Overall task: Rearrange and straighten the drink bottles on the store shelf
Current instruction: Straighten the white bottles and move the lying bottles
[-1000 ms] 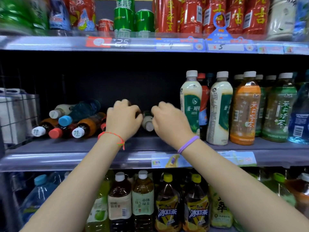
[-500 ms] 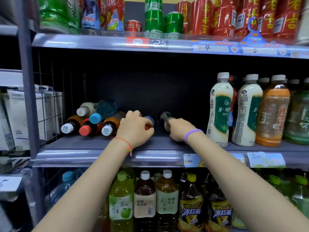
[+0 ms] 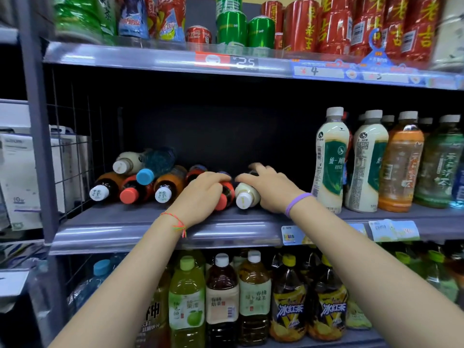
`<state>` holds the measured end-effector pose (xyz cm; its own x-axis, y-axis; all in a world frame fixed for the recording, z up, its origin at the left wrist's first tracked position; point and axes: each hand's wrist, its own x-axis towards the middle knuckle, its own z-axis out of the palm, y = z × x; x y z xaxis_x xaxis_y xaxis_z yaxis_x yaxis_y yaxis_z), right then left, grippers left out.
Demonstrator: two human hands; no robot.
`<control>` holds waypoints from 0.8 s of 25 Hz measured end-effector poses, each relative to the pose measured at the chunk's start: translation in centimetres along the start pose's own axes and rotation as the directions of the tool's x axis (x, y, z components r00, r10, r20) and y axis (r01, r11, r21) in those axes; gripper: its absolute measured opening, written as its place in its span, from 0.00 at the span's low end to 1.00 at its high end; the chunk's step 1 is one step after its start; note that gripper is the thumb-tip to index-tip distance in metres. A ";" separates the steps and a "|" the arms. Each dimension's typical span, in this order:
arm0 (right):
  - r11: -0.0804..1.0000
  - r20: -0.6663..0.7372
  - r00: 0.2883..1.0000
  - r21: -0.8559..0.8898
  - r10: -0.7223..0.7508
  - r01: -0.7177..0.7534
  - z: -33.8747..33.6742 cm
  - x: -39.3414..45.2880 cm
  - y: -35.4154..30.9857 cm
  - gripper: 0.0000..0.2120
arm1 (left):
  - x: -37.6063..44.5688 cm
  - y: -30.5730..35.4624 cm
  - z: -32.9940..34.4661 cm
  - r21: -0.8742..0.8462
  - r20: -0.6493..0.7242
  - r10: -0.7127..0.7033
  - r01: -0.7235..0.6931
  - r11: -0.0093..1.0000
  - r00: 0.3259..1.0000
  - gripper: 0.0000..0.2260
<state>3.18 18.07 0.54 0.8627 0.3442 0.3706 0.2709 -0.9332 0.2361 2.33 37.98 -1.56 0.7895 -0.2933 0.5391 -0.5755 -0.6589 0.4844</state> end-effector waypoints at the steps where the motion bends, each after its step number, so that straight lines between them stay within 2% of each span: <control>1: 0.999 -0.042 0.998 -0.006 -0.037 0.037 0.1 0.1 0.1 0.29 | 0.0 -0.3 -0.4 -0.002 0.011 0.016 -0.016 1.000 1.000 0.23; 3: 0.996 -0.094 0.991 -0.002 -0.094 0.094 0.1 0.3 0.6 0.26 | 0.4 -0.7 -1.0 0.090 0.060 0.050 -0.055 0.994 0.997 0.30; 4: 0.992 -0.117 0.987 0.045 -0.111 0.117 0.1 0.2 0.9 0.25 | 0.4 -0.7 -1.2 0.138 0.086 0.057 -0.069 0.988 0.995 0.32; 5: 0.976 -0.163 0.982 0.177 -0.096 0.125 -0.1 -0.1 1.2 0.24 | 0.4 -0.9 -1.2 0.167 0.104 0.061 -0.077 0.983 0.993 0.33; 6: 0.920 -0.223 0.974 0.375 -0.033 0.117 -0.6 -0.5 1.4 0.23 | 0.5 -0.9 -1.3 0.199 0.114 0.063 -0.085 0.976 0.991 0.34; 8: 0.707 -0.304 0.933 0.703 0.195 0.082 -2.3 -0.8 1.9 0.21 | 1.0 -1.0 -1.3 0.297 0.158 0.060 -0.106 0.949 0.986 0.34; 10: 0.581 -0.308 0.862 0.814 0.403 0.020 -4.0 -0.4 2.3 0.20 | 1.8 -0.4 -1.3 0.418 0.216 0.044 -0.133 0.899 0.975 0.33; 13: 0.491 -0.238 0.821 0.869 0.519 -0.058 -4.9 0.1 2.6 0.22 | 3.1 0.8 -1.1 0.501 0.225 0.046 -0.156 0.851 0.973 0.32; 17: 0.575 -0.239 0.819 0.808 0.521 -0.130 -4.1 0.1 3.4 0.32 | 3.2 1.1 -0.2 0.321 0.249 0.189 -0.265 0.909 0.950 0.31; 18: 0.616 -0.231 0.828 0.771 0.510 -0.164 -3.8 -0.1 3.5 0.37 | 3.1 1.3 0.1 0.271 0.207 0.230 -0.281 0.921 0.951 0.30; 20: 0.707 -0.221 0.843 0.666 0.490 -0.236 -3.1 -0.3 3.2 0.44 | 3.1 1.9 0.1 0.160 0.020 0.272 -0.272 0.949 0.962 0.26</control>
<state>2.47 15.31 3.94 0.7656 -0.1444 0.6269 0.2723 -0.8102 -0.5191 3.68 35.78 0.95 0.6073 -0.4750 0.6369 -0.7264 -0.6566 0.2030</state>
